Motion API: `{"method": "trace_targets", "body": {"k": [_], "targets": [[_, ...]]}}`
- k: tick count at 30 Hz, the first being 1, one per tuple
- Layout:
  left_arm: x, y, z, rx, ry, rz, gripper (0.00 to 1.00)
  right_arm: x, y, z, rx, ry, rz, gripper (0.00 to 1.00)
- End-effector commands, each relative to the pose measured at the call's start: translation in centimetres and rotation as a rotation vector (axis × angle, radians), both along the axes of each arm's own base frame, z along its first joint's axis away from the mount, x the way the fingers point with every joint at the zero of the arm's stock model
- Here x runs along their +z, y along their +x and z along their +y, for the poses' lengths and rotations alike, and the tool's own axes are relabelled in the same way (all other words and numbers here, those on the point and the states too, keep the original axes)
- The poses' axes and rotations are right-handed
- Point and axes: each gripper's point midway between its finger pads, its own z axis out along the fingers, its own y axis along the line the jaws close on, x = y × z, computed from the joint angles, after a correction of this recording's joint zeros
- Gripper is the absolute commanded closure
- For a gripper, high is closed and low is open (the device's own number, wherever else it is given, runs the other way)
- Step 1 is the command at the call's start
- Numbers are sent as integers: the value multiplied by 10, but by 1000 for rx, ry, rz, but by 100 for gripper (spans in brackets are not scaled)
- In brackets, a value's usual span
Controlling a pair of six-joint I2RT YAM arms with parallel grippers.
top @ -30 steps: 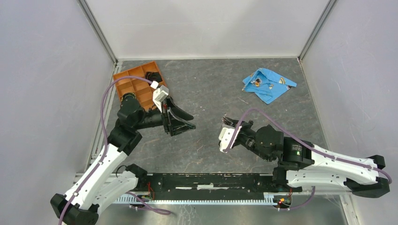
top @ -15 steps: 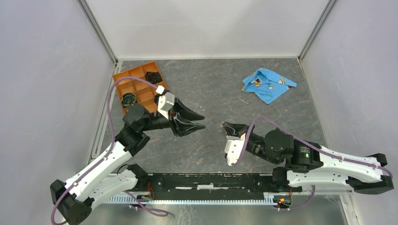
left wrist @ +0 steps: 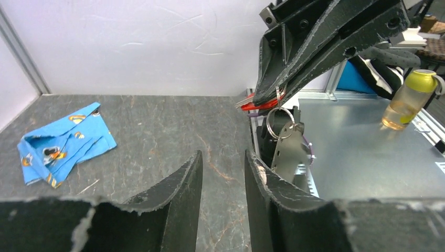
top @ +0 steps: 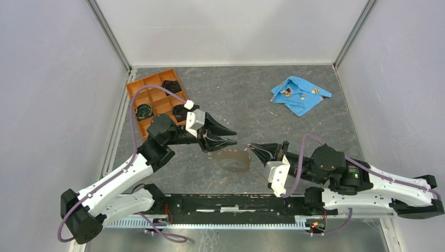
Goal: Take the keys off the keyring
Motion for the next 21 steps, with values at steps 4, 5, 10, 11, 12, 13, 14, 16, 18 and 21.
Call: {"method": "trace_targets", "body": {"k": [4,5,10,11,12,13,14,16,18,21], "targets": [[27,-16,-8,-70,-66,-188,61,40,-21,5,122,102,-14,99],[27,-18,-9,-82,-65,-194,61,40,-21,6,126,101,-14,99],[24,-28,-18,-129,-66,-194,62,43,-23,6,140,105,-18,99],[24,-30,-20,-136,-71,-194,62,43,-24,6,141,103,-17,99],[24,-33,-21,-145,-76,-194,62,42,-24,7,141,100,-15,99],[25,-35,-23,-152,-82,-193,62,41,-24,8,142,97,-15,99],[25,-37,-24,-155,-87,-192,63,40,-23,8,141,95,-14,99],[26,-39,-25,-156,-97,-191,63,40,-23,8,141,93,-14,99],[28,-41,-24,-162,-105,-191,63,39,-23,9,139,88,-15,99],[29,-45,-23,-171,-109,-187,63,39,-22,8,132,86,-18,99]]}}
